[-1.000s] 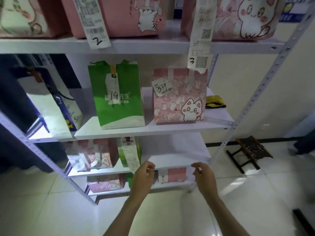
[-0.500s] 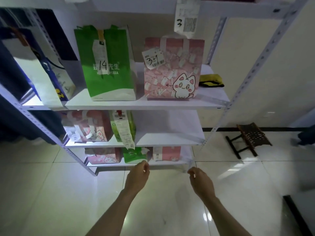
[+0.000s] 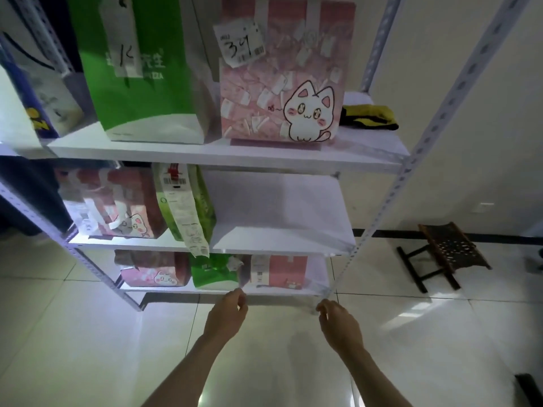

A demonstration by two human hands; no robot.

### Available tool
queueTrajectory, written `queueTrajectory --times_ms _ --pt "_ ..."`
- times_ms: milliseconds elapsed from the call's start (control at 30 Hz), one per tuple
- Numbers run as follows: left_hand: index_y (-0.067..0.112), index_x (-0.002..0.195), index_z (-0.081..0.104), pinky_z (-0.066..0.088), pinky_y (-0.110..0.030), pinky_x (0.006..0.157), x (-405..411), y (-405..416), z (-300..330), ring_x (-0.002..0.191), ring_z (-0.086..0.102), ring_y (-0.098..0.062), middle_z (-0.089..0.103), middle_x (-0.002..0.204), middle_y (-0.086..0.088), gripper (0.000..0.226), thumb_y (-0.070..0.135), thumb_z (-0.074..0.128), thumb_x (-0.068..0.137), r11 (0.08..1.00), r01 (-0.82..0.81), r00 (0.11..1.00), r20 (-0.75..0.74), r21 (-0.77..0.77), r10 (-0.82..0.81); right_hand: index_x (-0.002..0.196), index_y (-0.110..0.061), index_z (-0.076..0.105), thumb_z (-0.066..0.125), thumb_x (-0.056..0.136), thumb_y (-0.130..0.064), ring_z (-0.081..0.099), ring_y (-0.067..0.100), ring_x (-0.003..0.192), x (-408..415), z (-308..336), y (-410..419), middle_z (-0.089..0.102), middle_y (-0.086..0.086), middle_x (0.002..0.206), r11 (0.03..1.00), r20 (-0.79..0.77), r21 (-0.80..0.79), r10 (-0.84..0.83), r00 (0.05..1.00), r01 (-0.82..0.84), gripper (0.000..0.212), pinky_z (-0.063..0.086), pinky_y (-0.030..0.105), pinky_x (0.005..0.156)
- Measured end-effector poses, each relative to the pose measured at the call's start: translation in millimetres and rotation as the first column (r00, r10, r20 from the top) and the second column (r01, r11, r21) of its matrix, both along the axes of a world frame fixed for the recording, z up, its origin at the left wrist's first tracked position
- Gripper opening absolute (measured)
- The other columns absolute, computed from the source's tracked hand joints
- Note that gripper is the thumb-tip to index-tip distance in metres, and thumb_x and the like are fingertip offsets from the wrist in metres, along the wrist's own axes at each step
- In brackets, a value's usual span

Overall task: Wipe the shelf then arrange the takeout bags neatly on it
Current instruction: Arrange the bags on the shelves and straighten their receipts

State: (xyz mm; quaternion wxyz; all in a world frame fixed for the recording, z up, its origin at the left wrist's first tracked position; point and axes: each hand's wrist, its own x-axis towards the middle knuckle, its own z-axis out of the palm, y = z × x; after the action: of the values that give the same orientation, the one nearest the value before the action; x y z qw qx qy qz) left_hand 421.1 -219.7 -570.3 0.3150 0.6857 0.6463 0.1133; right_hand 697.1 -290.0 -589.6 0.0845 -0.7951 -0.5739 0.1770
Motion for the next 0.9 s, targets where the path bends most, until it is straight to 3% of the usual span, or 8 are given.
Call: queueTrajectory --times_ms 133,300,500,600,700,900 --pt "0.026 0.090 0.059 0.051 -0.033 0.073 6.3 36.1 -87.5 0.084 0.062 -0.016 0.066 0.091 0.006 0.010 0.025 0.056 0.099 1.000 0.003 0.999 0.039 0.025 -0.004 0.113 -0.026 0.067 0.044 0.103 -0.021 0.070 0.018 0.094 3.8 -85.6 37.7 0.072 -0.003 0.113 1.000 0.025 0.007 0.029 0.999 -0.029 0.026 0.059 0.036 0.081" --pt "0.021 0.106 0.065 0.048 -0.032 0.078 16.9 84.3 -199.9 0.096 0.061 -0.018 0.062 0.109 0.001 0.011 0.017 0.060 0.097 0.999 -0.001 0.994 0.112 0.052 -0.005 0.116 -0.024 0.067 0.043 0.102 -0.017 0.069 0.020 0.091 11.3 -181.2 86.4 0.067 -0.002 0.116 0.999 0.040 0.032 0.042 0.998 -0.043 0.029 0.054 0.034 0.075" --pt "0.016 0.115 0.057 0.054 -0.039 0.090 32.2 136.9 -307.5 0.107 0.062 -0.025 0.053 0.128 -0.007 0.024 0.011 0.063 0.093 0.985 -0.009 0.987 0.161 0.172 -0.019 0.115 -0.021 0.070 0.048 0.101 -0.015 0.067 0.022 0.091 32.1 -282.3 134.9 0.057 0.003 0.128 0.986 0.029 0.167 -0.022 0.999 0.017 0.026 0.048 0.028 0.071" --pt "0.016 0.115 0.056 0.054 -0.039 0.094 37.1 152.3 -331.0 0.105 0.060 -0.022 0.048 0.129 -0.004 0.022 0.011 0.063 0.094 0.981 -0.033 0.979 0.202 0.191 -0.007 0.109 -0.025 0.070 0.056 0.099 -0.017 0.069 0.022 0.097 37.8 -318.1 148.5 0.049 0.002 0.143 0.973 -0.062 0.228 -0.013 0.998 0.027 0.019 0.057 0.034 0.080" --pt "0.013 0.120 0.057 0.049 -0.034 0.099 36.8 164.8 -336.6 0.107 0.055 -0.020 0.041 0.130 -0.001 0.026 0.007 0.060 0.095 0.985 -0.027 0.971 0.240 0.172 -0.015 0.121 -0.018 0.068 0.056 0.101 -0.015 0.067 0.022 0.105 37.1 -333.2 158.9 0.041 0.003 0.153 0.964 -0.129 0.267 0.038 0.991 -0.002 0.024 0.056 0.032 0.087" --pt "0.009 0.110 0.060 0.048 -0.031 0.100 38.0 179.1 -329.0 0.107 0.054 -0.019 0.050 0.123 -0.004 0.018 0.003 0.063 0.093 0.982 -0.051 0.933 0.360 0.181 -0.018 0.108 -0.013 0.069 0.061 0.097 -0.008 0.057 0.012 0.098 39.0 -337.8 172.1 0.058 0.008 0.134 0.948 -0.218 0.308 -0.006 0.976 0.075 0.015 0.044 0.011 0.077"
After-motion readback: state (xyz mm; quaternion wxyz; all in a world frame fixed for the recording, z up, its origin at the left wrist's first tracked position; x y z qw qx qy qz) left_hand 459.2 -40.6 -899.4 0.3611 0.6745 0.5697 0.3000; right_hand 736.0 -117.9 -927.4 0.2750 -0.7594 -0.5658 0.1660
